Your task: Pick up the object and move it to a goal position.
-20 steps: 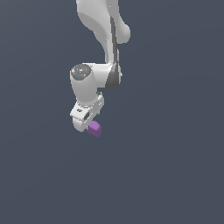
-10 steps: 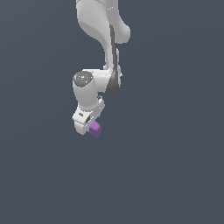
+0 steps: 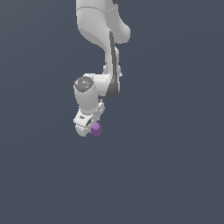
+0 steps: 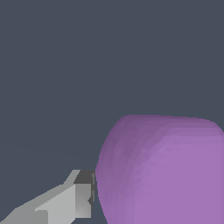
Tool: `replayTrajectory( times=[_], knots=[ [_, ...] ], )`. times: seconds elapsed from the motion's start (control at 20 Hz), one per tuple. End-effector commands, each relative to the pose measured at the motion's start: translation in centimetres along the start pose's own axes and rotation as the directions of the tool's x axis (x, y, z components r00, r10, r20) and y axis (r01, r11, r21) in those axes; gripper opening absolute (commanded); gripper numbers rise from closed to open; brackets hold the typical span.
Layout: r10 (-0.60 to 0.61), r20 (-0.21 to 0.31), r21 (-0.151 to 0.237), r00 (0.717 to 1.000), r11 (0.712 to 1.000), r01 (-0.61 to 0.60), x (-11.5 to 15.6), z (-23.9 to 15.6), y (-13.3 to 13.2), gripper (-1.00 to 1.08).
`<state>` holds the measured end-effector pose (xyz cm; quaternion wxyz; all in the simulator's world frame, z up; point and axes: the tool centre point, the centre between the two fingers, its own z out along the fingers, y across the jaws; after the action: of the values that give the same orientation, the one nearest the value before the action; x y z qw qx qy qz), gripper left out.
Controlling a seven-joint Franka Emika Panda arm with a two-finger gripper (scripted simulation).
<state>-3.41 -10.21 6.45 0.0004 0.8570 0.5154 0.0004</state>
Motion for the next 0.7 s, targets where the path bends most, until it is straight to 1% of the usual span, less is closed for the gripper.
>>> replayTrajectory(
  times=[0.0,0.45,0.65],
  knots=[
    [-0.001,0.000,0.001,1.000,1.000,0.001,0.03,0.10,-0.05,-1.00],
    [0.000,0.000,-0.001,1.000,1.000,0.000,0.00,-0.09,0.00,-1.00],
    [0.000,0.000,-0.001,1.000,1.000,0.000,-0.01,-0.88,-0.17,-1.00]
  ],
)
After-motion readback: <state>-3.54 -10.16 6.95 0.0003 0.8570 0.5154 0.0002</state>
